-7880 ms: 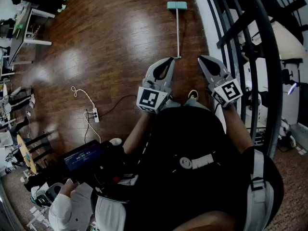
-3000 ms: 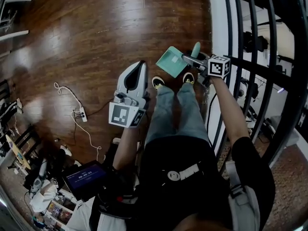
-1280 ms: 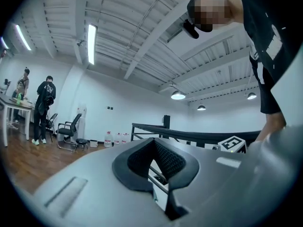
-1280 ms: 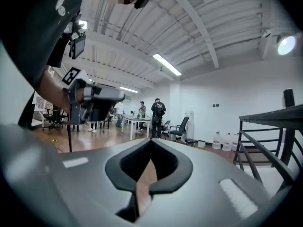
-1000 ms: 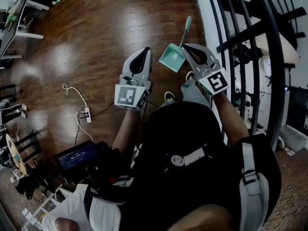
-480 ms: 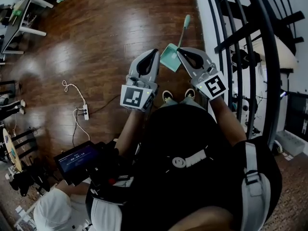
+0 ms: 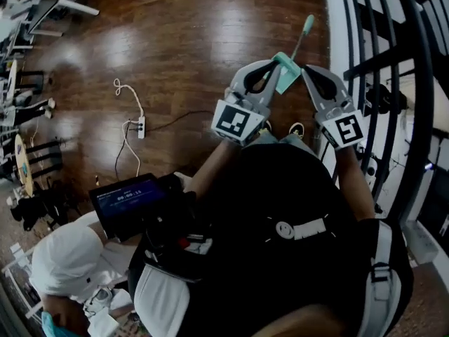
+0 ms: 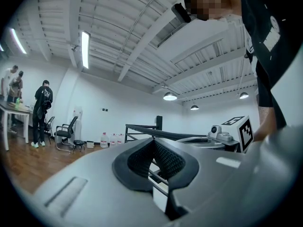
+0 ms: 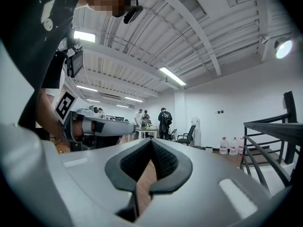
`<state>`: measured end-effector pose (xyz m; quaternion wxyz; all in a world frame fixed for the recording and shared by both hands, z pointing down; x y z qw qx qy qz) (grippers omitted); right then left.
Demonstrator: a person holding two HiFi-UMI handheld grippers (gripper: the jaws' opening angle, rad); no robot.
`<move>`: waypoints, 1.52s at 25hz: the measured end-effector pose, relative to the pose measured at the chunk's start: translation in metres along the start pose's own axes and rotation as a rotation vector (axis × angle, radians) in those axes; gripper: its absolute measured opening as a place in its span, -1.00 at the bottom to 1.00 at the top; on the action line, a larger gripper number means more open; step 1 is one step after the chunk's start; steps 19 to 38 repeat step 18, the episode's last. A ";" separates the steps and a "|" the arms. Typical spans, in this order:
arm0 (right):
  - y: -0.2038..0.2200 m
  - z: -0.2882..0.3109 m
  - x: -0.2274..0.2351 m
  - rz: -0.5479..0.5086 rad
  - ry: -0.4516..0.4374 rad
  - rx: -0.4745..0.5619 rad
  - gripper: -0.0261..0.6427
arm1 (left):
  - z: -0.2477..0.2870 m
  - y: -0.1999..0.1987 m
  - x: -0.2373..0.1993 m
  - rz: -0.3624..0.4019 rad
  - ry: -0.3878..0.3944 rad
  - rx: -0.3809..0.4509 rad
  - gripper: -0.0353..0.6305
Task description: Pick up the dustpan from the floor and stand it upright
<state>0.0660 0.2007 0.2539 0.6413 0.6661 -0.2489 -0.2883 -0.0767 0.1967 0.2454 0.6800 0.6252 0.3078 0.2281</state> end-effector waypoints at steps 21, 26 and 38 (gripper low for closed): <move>0.012 0.023 -0.003 -0.040 -0.053 0.021 -0.92 | -0.002 -0.002 -0.013 -0.027 -0.030 0.026 -0.84; 0.012 0.023 -0.003 -0.040 -0.053 0.021 -0.92 | -0.002 -0.002 -0.013 -0.027 -0.030 0.026 -0.84; 0.012 0.023 -0.003 -0.040 -0.053 0.021 -0.92 | -0.002 -0.002 -0.013 -0.027 -0.030 0.026 -0.84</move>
Point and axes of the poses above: the fingertips, and each gripper's own axes: z forward along the fingers, x to its right, y out of its underside, the point moved 6 cm from there along -z, backward along the fingers, and after that the axes turned 6 degrees about -z, right-handed, at the moved point
